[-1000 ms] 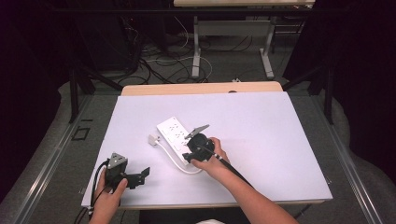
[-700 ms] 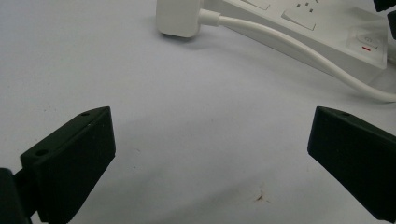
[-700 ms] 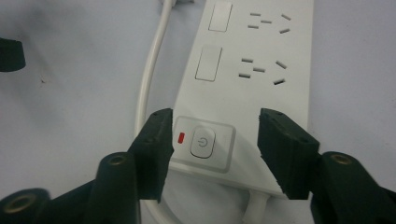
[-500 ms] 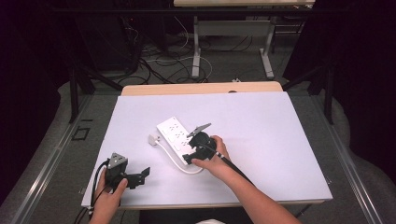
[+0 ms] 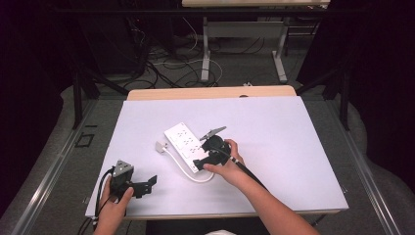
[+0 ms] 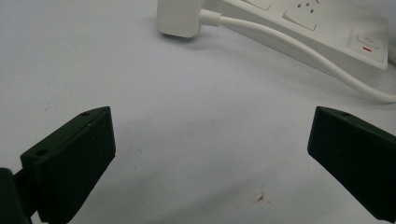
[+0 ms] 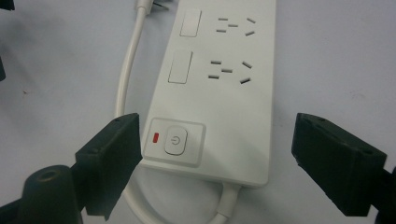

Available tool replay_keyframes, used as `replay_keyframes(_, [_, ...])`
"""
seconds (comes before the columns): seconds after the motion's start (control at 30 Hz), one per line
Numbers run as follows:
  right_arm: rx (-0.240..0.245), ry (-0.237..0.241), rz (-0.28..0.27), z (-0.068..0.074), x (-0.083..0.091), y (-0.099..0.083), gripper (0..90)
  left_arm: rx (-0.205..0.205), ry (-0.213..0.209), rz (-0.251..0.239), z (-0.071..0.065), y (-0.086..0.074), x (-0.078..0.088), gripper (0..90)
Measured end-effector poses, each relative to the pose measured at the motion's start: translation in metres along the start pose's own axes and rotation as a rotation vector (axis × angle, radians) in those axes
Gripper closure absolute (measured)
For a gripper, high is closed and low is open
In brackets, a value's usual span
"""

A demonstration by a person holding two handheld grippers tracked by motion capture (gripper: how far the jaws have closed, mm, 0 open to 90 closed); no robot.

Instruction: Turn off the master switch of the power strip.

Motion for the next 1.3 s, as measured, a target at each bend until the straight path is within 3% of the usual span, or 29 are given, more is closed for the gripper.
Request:
replay_keyframes(0.03, [-0.016,-0.003,0.015,0.0,0.001,-0.001,14.6,0.0,0.0,-0.001,0.0,0.0,0.0,1.0])
replay_keyframes(0.07, [-0.007,-0.007,-0.012,-0.001,0.001,0.001,14.0,-0.001,0.001,-0.001,0.0,0.0,0.0,1.0])
replay_keyframes(0.37, [0.022,-0.043,-0.027,-0.01,0.009,0.001,0.0,-0.002,0.001,-0.001,0.0,0.0,0.0,1.0])
replay_keyframes(0.47, [0.034,-0.067,-0.04,-0.012,0.009,0.001,0.0,-0.002,0.001,0.001,0.0,0.0,0.0,1.0])
replay_keyframes(0.53, [0.049,-0.086,-0.012,-0.016,0.012,-0.002,0.0,-0.002,0.001,-0.001,0.0,0.0,0.0,1.0])
replay_keyframes(0.57, [0.039,-0.075,-0.037,-0.015,0.011,-0.001,0.0,-0.002,0.001,-0.001,0.0,0.0,0.0,1.0])
replay_keyframes(0.63, [0.035,-0.065,-0.028,-0.015,0.013,-0.002,0.0,-0.004,0.002,-0.001,0.0,0.0,0.0,1.0])
replay_keyframes(0.67, [0.04,-0.079,-0.007,-0.016,0.016,-0.004,0.0,-0.002,0.001,0.0,0.0,0.0,0.0,1.0])
replay_keyframes(0.7, [0.036,-0.071,-0.033,-0.016,0.015,-0.003,0.0,-0.002,0.002,0.0,0.0,0.0,0.0,1.0])
replay_keyframes(1.03, [0.022,-0.078,-0.026,-0.022,0.025,-0.007,0.0,-0.003,0.001,0.002,0.0,0.0,0.0,1.0])
replay_keyframes(1.07, [0.031,-0.079,-0.047,-0.024,0.025,-0.006,0.0,-0.004,0.001,-0.001,0.0,0.0,0.0,1.1])
replay_keyframes(1.3, [0.015,-0.083,-0.05,-0.032,0.032,-0.01,0.0,-0.001,0.001,-0.001,0.0,0.0,0.0,1.0])
Point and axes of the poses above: each handheld gripper's, and its own axes: x roughly backward along the jaws, y roughly out of its top, z roughly to its left, the point moved 8 cm from there along -x, roughly forward along the jaws, and after that the axes turned 12 degrees about -y, right-handed, at the moved point
